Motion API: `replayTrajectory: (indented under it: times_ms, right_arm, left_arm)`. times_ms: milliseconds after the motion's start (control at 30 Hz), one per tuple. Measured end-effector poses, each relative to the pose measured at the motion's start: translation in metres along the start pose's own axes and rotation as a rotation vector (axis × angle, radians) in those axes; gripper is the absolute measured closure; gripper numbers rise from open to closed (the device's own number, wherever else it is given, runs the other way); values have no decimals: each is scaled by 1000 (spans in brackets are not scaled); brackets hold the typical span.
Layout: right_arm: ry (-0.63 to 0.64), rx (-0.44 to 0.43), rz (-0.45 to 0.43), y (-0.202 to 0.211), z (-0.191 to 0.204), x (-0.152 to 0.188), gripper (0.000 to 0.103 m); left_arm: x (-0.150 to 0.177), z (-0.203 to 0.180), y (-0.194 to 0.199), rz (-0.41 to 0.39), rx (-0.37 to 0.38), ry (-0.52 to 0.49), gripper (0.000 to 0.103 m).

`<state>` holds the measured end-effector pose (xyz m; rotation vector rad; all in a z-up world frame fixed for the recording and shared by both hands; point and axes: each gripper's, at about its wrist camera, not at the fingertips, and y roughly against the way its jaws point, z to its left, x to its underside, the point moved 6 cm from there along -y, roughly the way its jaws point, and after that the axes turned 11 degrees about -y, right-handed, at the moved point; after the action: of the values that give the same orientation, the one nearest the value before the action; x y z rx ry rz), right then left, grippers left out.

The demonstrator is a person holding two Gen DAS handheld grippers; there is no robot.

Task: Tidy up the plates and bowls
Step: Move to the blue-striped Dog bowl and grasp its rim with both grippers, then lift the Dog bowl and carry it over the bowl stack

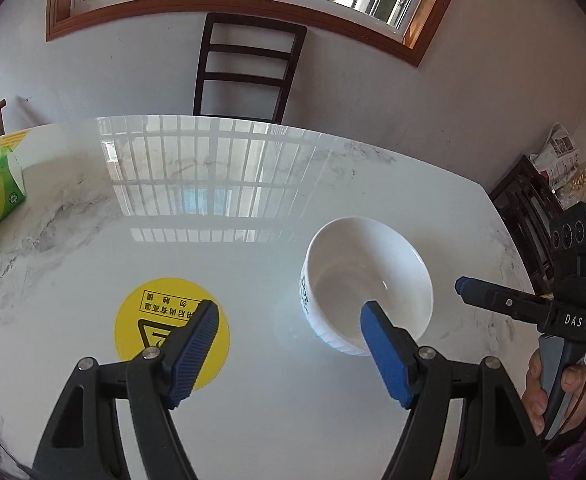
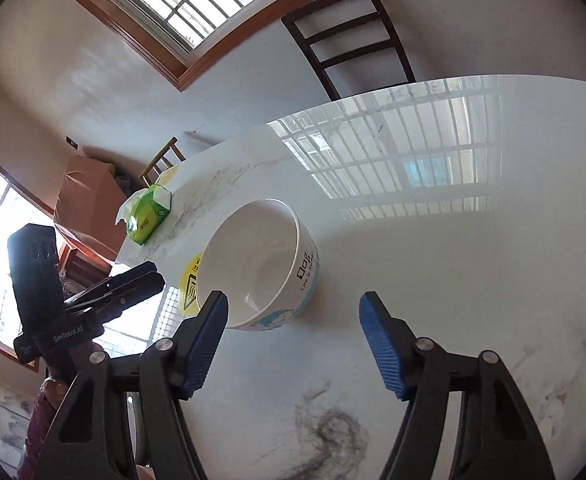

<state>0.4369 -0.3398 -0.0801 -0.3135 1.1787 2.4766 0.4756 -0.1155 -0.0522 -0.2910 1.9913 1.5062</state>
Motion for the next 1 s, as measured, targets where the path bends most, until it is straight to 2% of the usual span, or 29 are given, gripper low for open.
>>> replayTrajectory:
  times_ms: [67,167,233,500,567,600,633,667,700,800,900,1000]
  right_arm:
    - [-18,-5,21,-7,1,-6,37]
    - [-23,40,2,-12,1,-11,37]
    - [-19,41,20,-19,3,-15,43]
    - [24,133,62,-37,4,-21,43]
    - [19,131,87,-45,4,-21,47]
    - [17,127,107,-49,3,-20,55]
    - [16,138,119,-54,1,-19,69]
    - [18,142,134,-58,-1,-16,76]
    - [11,119,149,-62,-1,-15,81]
    - [31,122,145,-64,4,-11,81]
    - [20,118,135,-58,4,-10,83]
    - [-14,70,120,-42,4,-9,84]
  left_arm:
    - [-1,2,-10,20,8,5,28]
    - [-2,2,-25,46,37,18,28]
    - [-2,2,-32,60,51,31,28]
    - [-7,-6,-44,41,-33,-50,28]
    - [-5,-6,-48,52,-43,-43,34]
    - [-3,-6,-51,60,-35,-36,52]
    - [-2,-7,-54,64,-3,-37,69]
    - [-1,-8,-54,57,27,-32,78]
    - [-2,-10,-55,54,24,-33,86]
    - [-4,-16,-53,47,-50,-88,90]
    - [-1,-17,-45,40,-18,-69,93]
    - [1,-22,-26,28,-1,-52,95]
